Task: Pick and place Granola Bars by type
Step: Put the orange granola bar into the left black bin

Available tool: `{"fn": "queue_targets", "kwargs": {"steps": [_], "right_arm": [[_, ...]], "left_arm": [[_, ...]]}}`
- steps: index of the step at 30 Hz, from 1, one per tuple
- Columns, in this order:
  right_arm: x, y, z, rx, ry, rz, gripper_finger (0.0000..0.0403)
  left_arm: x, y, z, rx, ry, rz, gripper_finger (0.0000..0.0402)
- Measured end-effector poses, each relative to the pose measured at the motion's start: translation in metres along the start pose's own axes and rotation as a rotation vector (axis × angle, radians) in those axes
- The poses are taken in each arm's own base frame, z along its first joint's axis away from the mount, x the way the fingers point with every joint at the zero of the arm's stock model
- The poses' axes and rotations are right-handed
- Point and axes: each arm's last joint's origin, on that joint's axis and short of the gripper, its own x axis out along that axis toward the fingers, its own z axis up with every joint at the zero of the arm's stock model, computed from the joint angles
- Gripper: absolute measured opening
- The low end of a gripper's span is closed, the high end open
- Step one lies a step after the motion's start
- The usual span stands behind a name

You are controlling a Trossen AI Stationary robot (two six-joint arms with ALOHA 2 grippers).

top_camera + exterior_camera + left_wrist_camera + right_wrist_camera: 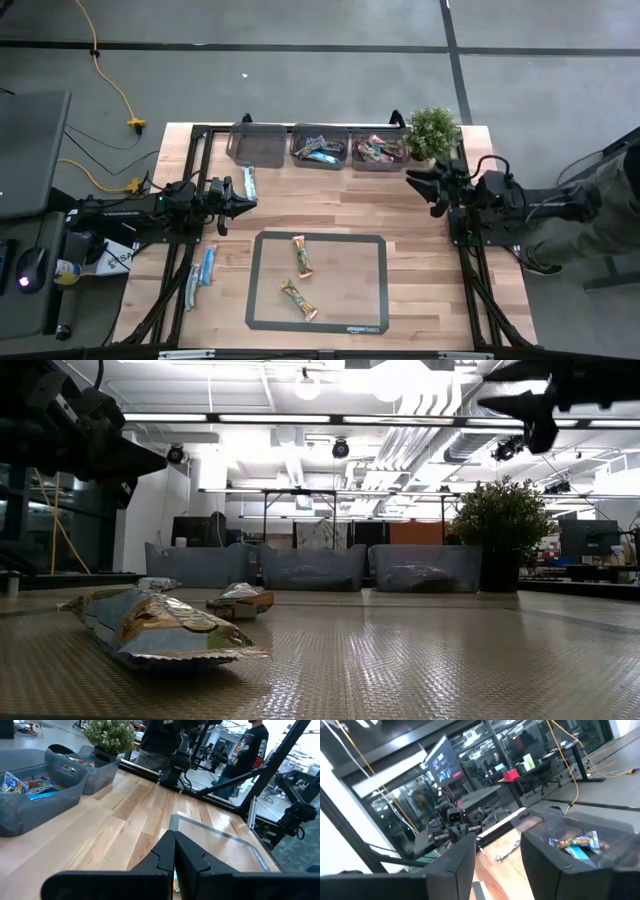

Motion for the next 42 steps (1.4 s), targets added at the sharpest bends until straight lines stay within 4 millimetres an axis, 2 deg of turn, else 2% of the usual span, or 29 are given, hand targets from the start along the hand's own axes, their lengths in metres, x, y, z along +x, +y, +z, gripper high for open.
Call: {"fn": "queue_targets", "kwargs": {"steps": [7, 16, 22, 27, 32, 42], "right_arm": [[-0.013, -0.018, -0.020, 0.025, -0.021, 0.014, 0.0139], [-0.016, -0.033, -0.047, 0.070, 0.043, 0.053, 0.0139], [-0.016, -0.034, -0.050, 0.068, 0.056, 0.058, 0.0139], [-0.016, -0.034, -0.051, 0.066, 0.067, 0.074, 0.0139], [-0.015, -0.039, -0.062, 0.088, 0.083, 0.084, 0.0139], [-0.015, -0.040, -0.065, 0.058, 0.114, 0.078, 0.0139]], "left_arm": [[0.000, 0.000, 0.000, 0.000, -0.002, 0.005, 0.0000], [-0.001, -0.002, 0.005, 0.000, -0.029, 0.003, 0.0000], [-0.006, -0.009, 0.026, 0.025, -0.094, -0.018, 0.0000], [-0.007, -0.010, 0.029, 0.029, -0.098, -0.010, 0.0000], [-0.006, -0.009, 0.027, 0.028, -0.084, -0.004, 0.0000], [-0.007, -0.010, 0.028, 0.028, -0.090, -0.004, 0.0000]]}}
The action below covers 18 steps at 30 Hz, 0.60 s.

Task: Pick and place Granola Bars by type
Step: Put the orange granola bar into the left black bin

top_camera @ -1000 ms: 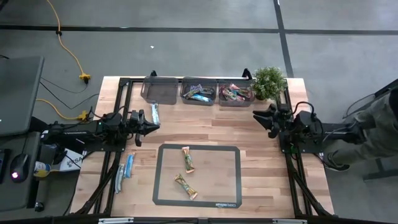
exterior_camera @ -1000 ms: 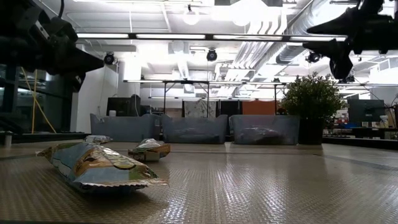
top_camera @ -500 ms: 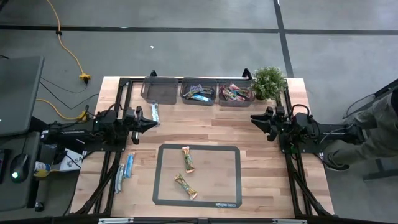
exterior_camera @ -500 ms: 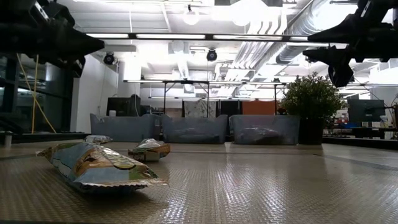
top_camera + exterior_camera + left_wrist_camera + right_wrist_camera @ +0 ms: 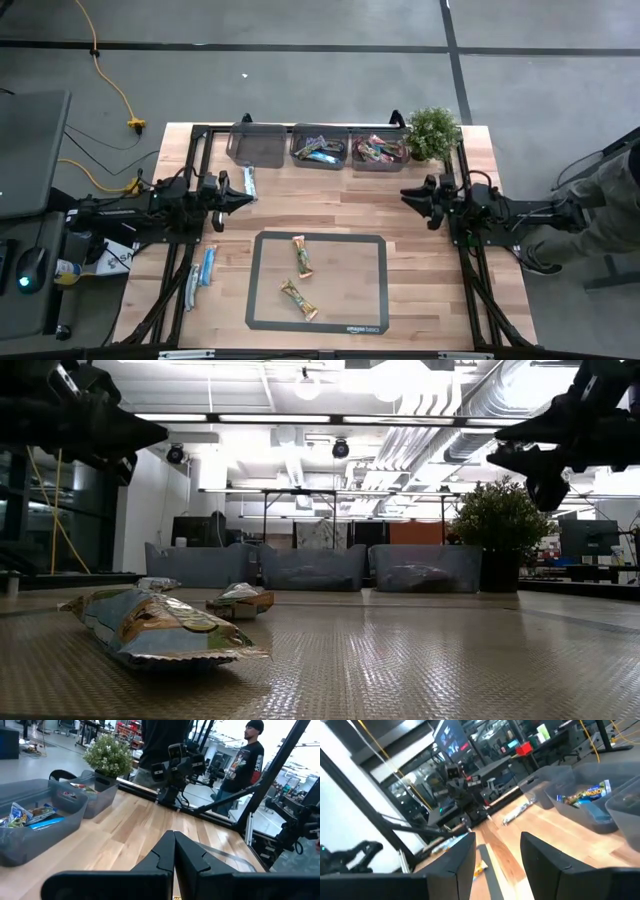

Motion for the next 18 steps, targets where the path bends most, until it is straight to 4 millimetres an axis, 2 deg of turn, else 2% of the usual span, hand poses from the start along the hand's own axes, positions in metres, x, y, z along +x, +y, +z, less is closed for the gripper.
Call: {"fn": "queue_targets", "kwargs": {"steps": [8, 18], "right_arm": [[0.000, -0.004, -0.013, -0.117, 0.179, 0.051, 0.0139], [0.000, -0.004, -0.015, -0.422, 0.196, 0.086, 0.0139]], "left_arm": [[0.000, 0.000, 0.000, 0.023, 0.000, 0.000, 0.0000], [0.000, 0.000, 0.000, 0.052, 0.000, 0.001, 0.0000]]}}
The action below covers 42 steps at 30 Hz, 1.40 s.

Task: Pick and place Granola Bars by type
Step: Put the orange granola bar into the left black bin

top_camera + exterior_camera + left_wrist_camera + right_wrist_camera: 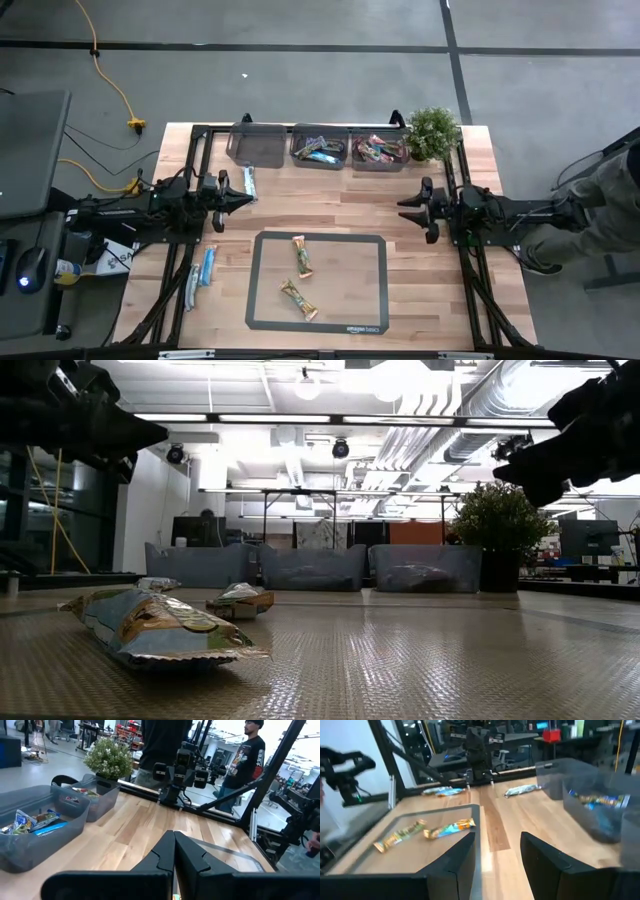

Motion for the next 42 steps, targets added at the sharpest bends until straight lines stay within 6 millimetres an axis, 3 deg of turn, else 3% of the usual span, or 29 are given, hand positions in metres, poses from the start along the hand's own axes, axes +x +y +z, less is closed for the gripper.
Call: {"fn": "queue_targets", "kwargs": {"steps": [7, 15, 23, 28, 34, 42], "right_arm": [[0.000, -0.001, 0.000, -0.082, -0.001, -0.018, 0.0122], [0.000, -0.001, 0.000, -0.119, 0.001, -0.019, 0.0009], [0.000, -0.001, 0.000, -0.139, 0.000, -0.030, 0.0003], [0.000, -0.001, 0.000, -0.140, -0.006, -0.051, 0.0008], [0.000, -0.002, 0.001, -0.139, -0.014, -0.081, 0.0001], [0.000, -0.002, 0.001, -0.133, -0.014, -0.082, 0.0001]], "left_arm": [[0.000, 0.000, 0.000, 0.000, 0.000, 0.000, 0.0000], [0.000, 0.000, 0.000, 0.000, -0.001, 0.000, 0.0000], [-0.002, -0.001, 0.005, 0.015, 0.008, 0.001, 0.0000], [-0.016, -0.010, 0.040, 0.095, 0.030, 0.021, 0.0000], [-0.052, -0.023, 0.098, 0.103, 0.006, 0.119, 0.0000], [-0.088, -0.031, 0.153, -0.236, -0.062, 0.310, 0.0000]]}}
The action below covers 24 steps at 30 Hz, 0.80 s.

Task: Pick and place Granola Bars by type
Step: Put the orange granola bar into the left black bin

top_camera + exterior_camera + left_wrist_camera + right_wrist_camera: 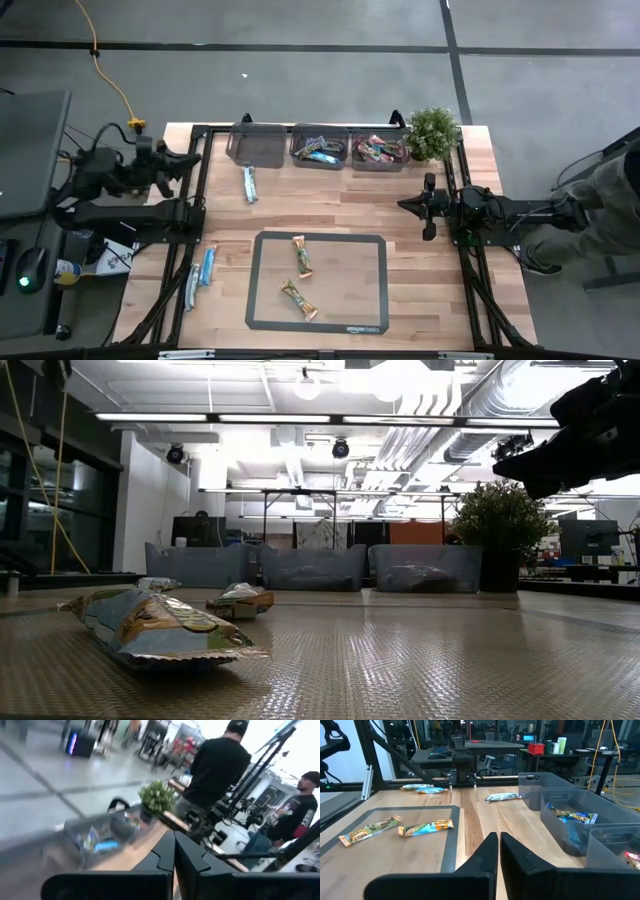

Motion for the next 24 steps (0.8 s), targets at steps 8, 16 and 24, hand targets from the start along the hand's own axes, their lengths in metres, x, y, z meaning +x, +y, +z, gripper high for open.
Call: {"fn": "queue_targets", "kwargs": {"steps": [8, 16, 24], "right_arm": [[0.000, 0.000, 0.000, 0.001, 0.000, 0.014, 0.0007], [0.000, 0.001, 0.000, 0.001, -0.001, 0.017, 0.0003], [0.000, 0.001, 0.000, 0.001, -0.001, 0.018, 0.0007]], "left_arm": [[-0.001, -0.011, 0.020, -0.190, 0.291, 0.231, 0.0000], [0.033, -0.028, 0.029, -0.319, 0.473, 0.530, 0.0000], [0.071, -0.034, 0.015, -0.409, 0.568, 0.815, 0.0000]]}}
